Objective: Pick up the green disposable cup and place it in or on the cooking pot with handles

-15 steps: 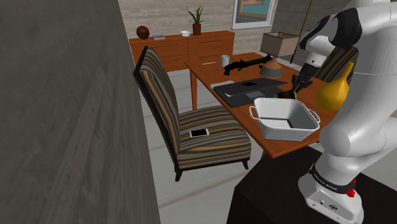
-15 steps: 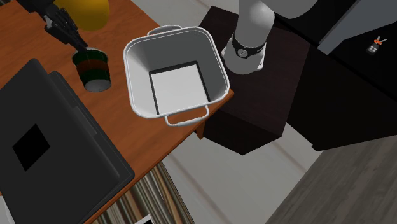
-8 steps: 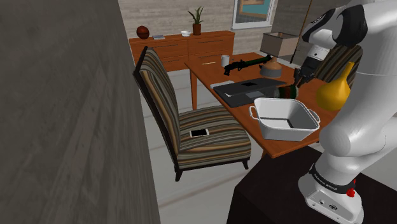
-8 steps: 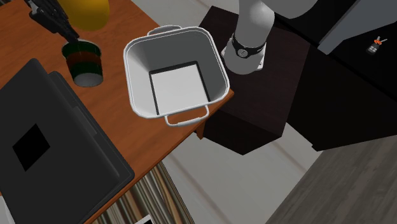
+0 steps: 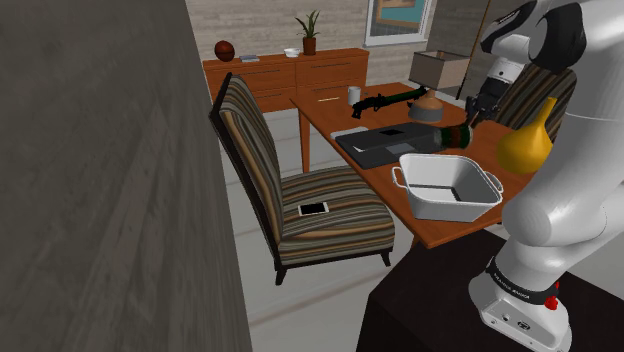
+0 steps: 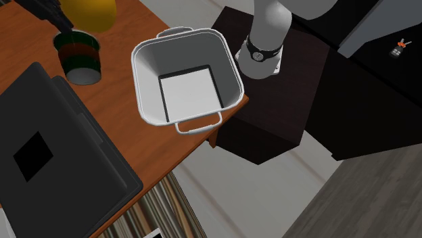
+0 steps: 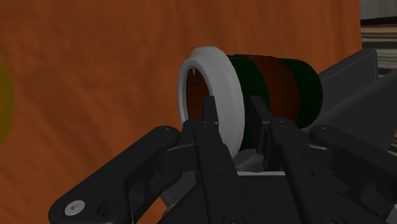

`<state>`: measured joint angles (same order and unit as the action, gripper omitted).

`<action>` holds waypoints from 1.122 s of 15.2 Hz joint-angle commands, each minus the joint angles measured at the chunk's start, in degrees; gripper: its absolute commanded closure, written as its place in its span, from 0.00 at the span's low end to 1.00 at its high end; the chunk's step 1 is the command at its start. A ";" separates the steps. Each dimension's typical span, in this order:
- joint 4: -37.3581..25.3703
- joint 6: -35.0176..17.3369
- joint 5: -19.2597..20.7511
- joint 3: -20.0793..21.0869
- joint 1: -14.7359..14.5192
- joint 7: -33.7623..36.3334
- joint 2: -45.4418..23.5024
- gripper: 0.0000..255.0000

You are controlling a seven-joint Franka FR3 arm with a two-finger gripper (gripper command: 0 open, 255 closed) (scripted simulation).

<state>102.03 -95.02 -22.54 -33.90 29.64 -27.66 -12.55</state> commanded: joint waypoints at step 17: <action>-12.11 12.74 1.02 -0.55 0.81 3.81 1.48 1.00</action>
<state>90.28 -82.83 -21.63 -34.45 30.51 -24.11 -11.36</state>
